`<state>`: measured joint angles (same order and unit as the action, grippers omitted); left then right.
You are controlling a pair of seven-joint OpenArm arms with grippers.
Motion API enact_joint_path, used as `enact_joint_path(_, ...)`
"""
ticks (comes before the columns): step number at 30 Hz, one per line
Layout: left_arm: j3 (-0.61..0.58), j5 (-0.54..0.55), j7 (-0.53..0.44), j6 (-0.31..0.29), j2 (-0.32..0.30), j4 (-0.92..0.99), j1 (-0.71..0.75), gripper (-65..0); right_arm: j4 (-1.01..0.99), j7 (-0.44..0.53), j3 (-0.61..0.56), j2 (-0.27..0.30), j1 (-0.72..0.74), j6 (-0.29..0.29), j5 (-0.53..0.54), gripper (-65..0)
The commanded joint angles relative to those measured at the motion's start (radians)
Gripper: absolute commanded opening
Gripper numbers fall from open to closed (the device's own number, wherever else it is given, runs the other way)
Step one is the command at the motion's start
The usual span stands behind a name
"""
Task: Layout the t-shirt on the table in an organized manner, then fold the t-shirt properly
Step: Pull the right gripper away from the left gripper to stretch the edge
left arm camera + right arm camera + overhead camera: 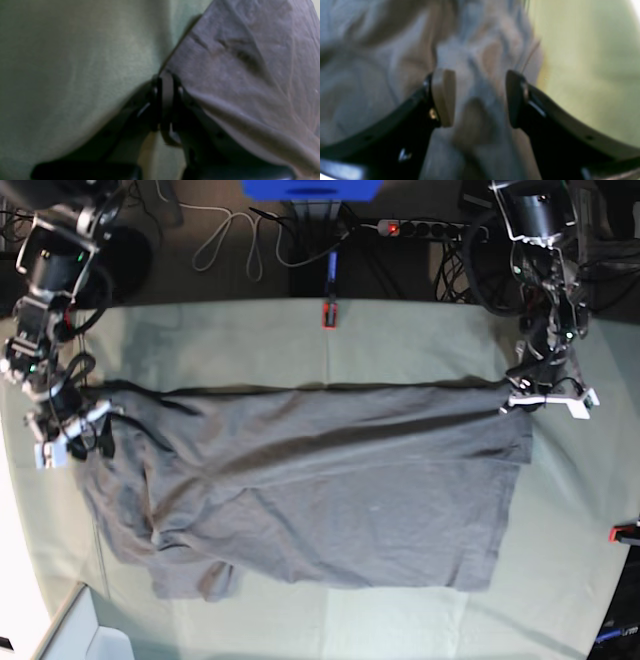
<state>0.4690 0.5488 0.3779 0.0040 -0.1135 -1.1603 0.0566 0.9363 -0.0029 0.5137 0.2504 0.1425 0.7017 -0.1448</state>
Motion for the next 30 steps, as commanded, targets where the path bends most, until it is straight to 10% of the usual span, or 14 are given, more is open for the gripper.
enact_joint_path(1, -0.002, 0.006, 0.005, -0.002, -0.004, -0.01, -0.01, -65.0, 0.017, 0.036, 0.006, 0.019, 0.012, -0.004, 0.021, -36.7)
enact_joint_path(9, -0.002, -0.002, 0.005, -0.002, -0.005, -0.01, -0.021, -65.0, -0.07, 0.036, 0.006, 0.022, 0.015, -0.004, 0.02, -39.1)
enact_joint_path(15, -0.002, -0.002, 0.005, -0.002, -0.005, -0.01, -0.021, -65.0, -0.075, 0.036, 0.007, 0.023, 0.009, -0.004, 0.023, -65.0)
enact_joint_path(30, -0.002, 0.004, 0.007, -0.003, -0.064, -0.137, -0.013, -65.0, 0.131, 0.037, 0.135, 0.017, -0.159, -0.004, 0.13, -65.0)
